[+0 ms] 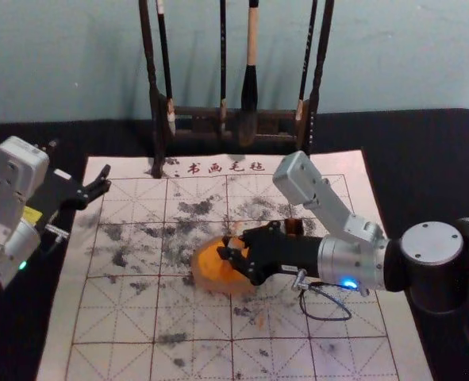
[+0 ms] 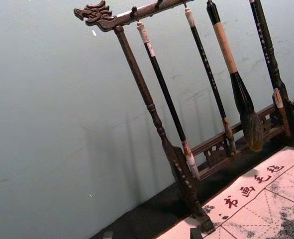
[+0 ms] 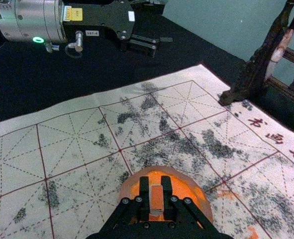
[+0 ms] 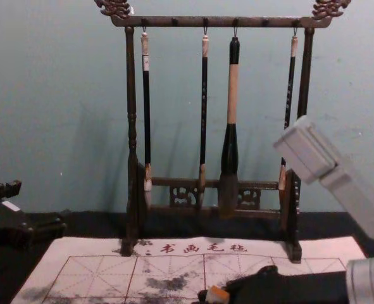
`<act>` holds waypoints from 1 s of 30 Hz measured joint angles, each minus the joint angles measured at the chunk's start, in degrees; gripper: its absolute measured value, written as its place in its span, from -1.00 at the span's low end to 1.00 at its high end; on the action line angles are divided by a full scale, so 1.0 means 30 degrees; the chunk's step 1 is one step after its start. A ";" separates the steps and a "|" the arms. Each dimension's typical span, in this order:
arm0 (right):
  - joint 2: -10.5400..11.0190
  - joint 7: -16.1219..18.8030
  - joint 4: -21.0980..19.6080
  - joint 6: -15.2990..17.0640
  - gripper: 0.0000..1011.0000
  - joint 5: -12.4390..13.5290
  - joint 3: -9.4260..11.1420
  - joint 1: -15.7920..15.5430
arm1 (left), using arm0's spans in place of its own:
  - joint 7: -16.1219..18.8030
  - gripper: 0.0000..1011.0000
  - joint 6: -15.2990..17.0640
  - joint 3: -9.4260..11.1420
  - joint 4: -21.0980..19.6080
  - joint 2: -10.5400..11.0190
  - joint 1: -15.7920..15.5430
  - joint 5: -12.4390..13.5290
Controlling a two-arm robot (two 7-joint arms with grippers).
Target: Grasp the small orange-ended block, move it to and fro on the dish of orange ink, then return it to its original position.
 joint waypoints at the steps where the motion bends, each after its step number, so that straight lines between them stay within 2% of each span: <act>1: -0.0034 0.0008 0.0037 -0.0005 -0.77 0.0005 -0.0022 0.0027 | -0.0001 0.98 0.0000 0.0000 -0.0001 0.0000 -0.0002 0.0001; 11: -0.0735 0.0065 0.1003 -0.0182 -0.77 -0.0041 -0.0305 0.0708 | -0.0002 0.98 0.0000 0.0000 -0.0001 0.0000 -0.0002 0.0001; 19: -0.1093 -0.0180 0.1736 -0.0333 -0.77 -0.0207 -0.0227 0.1209 | -0.0001 0.98 0.0000 -0.0001 -0.0001 0.0000 -0.0002 0.0001; 30: -0.0700 -0.0409 0.1505 -0.0314 -0.77 -0.0294 0.0164 0.1031 | 0.0000 0.98 0.0000 -0.0001 0.0000 0.0001 -0.0002 0.0001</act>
